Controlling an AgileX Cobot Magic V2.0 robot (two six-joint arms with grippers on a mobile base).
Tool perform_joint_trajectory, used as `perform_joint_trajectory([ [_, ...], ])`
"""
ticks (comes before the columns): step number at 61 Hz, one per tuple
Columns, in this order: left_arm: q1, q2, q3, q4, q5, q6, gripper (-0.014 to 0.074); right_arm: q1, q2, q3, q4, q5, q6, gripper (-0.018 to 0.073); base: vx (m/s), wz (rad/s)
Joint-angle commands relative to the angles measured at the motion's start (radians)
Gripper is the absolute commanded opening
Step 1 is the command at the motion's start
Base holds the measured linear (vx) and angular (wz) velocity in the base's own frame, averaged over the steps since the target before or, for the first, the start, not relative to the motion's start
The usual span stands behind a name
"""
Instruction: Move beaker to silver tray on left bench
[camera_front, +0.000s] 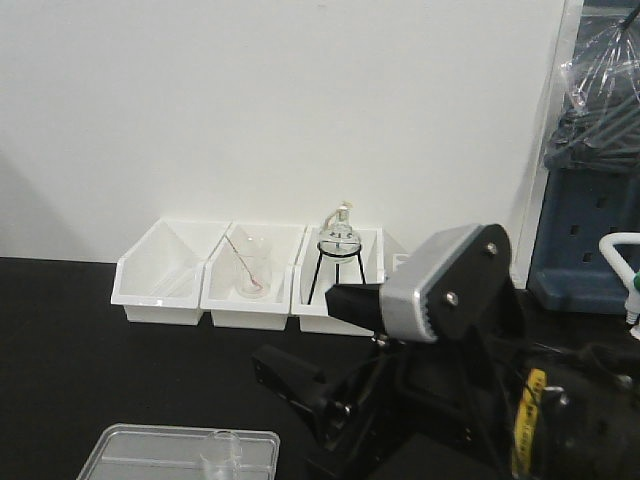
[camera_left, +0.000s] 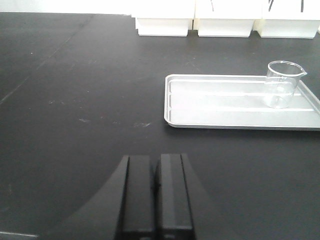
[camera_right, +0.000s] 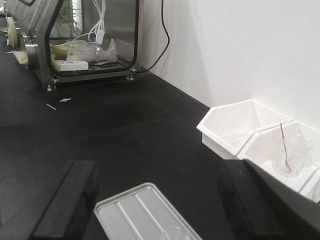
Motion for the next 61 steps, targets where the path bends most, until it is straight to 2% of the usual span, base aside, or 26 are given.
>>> perform_joint_trajectory([
  [1, -0.003, -0.007, 0.020, -0.005, -0.077, 0.000, 0.0001, -0.006, -0.065, 0.017, 0.010, -0.037, 0.003, 0.0543, 0.00, 0.00],
  [13, -0.003, -0.007, 0.020, -0.005, -0.077, 0.000, 0.0001, -0.006, -0.084, 0.061, 0.010, -0.031, 0.003, 0.0543, 0.00, 0.00],
  [23, -0.003, -0.007, 0.020, -0.005, -0.077, 0.000, 0.0001, -0.006, -0.084, 0.064, 0.010, 0.113, -0.004, 0.0543, 0.00, 0.00],
  [34, -0.003, -0.007, 0.020, -0.005, -0.077, 0.000, 0.0001, -0.006, -0.090, 0.105, 0.012, 0.135, -0.004, 0.0540, 0.00, 0.00],
  [41, -0.003, -0.007, 0.020, -0.005, -0.077, 0.000, 0.0001, -0.006, -0.180, 0.150, 0.046, 0.206, -0.004, 0.0520, 0.00, 0.00],
  [45, -0.003, -0.007, 0.020, -0.005, -0.077, 0.000, 0.0001, -0.006, -0.258, 0.180, 0.097, 0.247, -0.017, 0.0501, 0.00, 0.00],
  [50, -0.003, -0.007, 0.020, -0.005, -0.077, 0.000, 0.0001, -0.007, -0.366, 0.202, 0.210, 0.349, -0.112, 0.0463, 0.00, 0.00],
  [56, -0.003, -0.007, 0.020, -0.005, -0.077, 0.000, 0.0001, -0.019, -0.484, 0.223, 0.365, 0.500, -0.355, 0.0393, 0.00, 0.00],
  [61, -0.003, -0.007, 0.020, -0.005, -0.077, 0.000, 0.0001, -0.083, -0.564, 0.255, 0.508, 0.557, -0.550, 0.0322, 0.00, 0.00],
])
